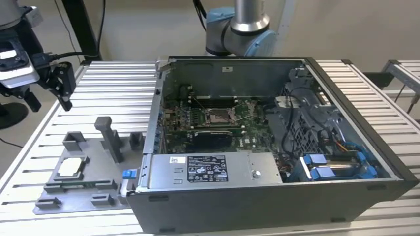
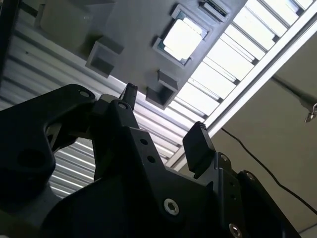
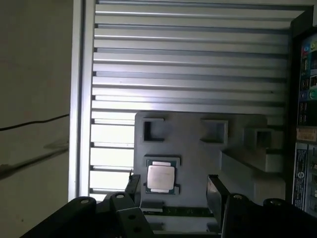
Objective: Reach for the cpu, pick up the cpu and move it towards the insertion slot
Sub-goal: 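Pick up the cpu and move it towards the insertion slot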
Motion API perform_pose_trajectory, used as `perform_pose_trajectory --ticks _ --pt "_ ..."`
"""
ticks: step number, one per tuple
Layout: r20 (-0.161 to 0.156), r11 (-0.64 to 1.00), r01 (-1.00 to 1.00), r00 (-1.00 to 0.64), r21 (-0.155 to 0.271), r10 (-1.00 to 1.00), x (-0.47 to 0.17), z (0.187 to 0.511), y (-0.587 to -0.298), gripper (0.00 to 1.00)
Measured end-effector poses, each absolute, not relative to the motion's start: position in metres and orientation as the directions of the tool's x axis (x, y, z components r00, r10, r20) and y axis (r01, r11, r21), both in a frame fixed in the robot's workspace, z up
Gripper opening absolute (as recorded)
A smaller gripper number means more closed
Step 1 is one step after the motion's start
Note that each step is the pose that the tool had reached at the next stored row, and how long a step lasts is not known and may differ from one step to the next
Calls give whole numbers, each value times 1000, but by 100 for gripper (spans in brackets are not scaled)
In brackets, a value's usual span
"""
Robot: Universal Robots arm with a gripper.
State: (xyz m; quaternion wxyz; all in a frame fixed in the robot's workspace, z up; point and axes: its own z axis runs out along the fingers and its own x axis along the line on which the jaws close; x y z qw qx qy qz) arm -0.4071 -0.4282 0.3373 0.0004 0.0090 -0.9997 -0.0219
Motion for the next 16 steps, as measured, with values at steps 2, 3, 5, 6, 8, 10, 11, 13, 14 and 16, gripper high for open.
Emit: perform_pose_trajectory --ticks 2,3,5,6,8,10,11,13,14,16 --pt "0 999 -18 -1000 44 -18 -407 334 -428 100" --pt "1 999 -17 -1000 44 -17 -407 333 -428 100" --pt "1 999 -17 -1000 44 -17 -407 330 -428 100" --pt "1 999 -17 -1000 44 -17 -407 328 -428 100" --pt "1 999 -17 -1000 44 -17 -407 326 -428 100" --pt "1 999 -17 -1000 44 -17 -407 324 -428 100" --pt "1 999 -17 -1000 44 -17 -407 323 -428 100" --pt "1 999 -17 -1000 44 -17 -407 322 -428 100" --pt "1 999 -17 -1000 44 -17 -407 322 -428 100" --pt "1 999 -17 -1000 44 -17 -407 322 -428 100"
